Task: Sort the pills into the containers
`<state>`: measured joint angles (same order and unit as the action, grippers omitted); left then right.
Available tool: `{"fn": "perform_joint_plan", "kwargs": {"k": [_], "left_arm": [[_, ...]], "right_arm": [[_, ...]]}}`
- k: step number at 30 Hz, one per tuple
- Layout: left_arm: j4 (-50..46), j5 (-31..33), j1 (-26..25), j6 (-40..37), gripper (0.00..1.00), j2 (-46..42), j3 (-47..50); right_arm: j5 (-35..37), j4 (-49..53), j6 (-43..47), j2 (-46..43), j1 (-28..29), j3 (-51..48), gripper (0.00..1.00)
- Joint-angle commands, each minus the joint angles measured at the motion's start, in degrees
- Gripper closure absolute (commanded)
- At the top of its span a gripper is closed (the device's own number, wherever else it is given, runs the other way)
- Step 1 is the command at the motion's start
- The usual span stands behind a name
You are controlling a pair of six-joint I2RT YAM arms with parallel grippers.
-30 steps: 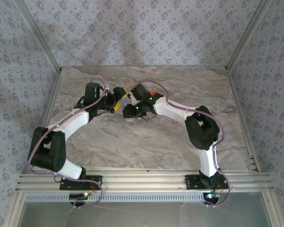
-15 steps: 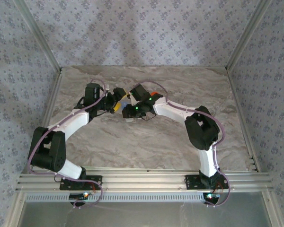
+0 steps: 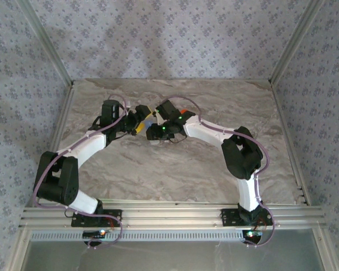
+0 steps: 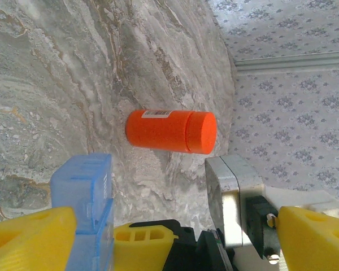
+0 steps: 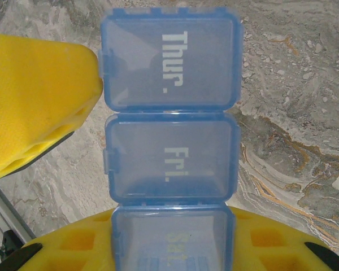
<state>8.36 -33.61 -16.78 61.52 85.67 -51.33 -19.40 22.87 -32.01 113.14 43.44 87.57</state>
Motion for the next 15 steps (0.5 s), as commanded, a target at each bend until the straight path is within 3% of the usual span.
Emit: {"fn": "perform_joint_plan", "kwargs": {"k": [1, 15], "left_arm": [[-1.17, -0.25, 0.08, -1.57, 0.09, 0.95, -0.73], [-0.59, -2.3, -0.49, 0.2, 0.09, 0.87, -3.3]], "right_arm": [[-1.23, -1.33, -0.27, -2.1, 0.72, 1.5, 0.68], [-0.3, 0.84, 0.02, 1.45, 2.53, 5.21, 0.68]]}}
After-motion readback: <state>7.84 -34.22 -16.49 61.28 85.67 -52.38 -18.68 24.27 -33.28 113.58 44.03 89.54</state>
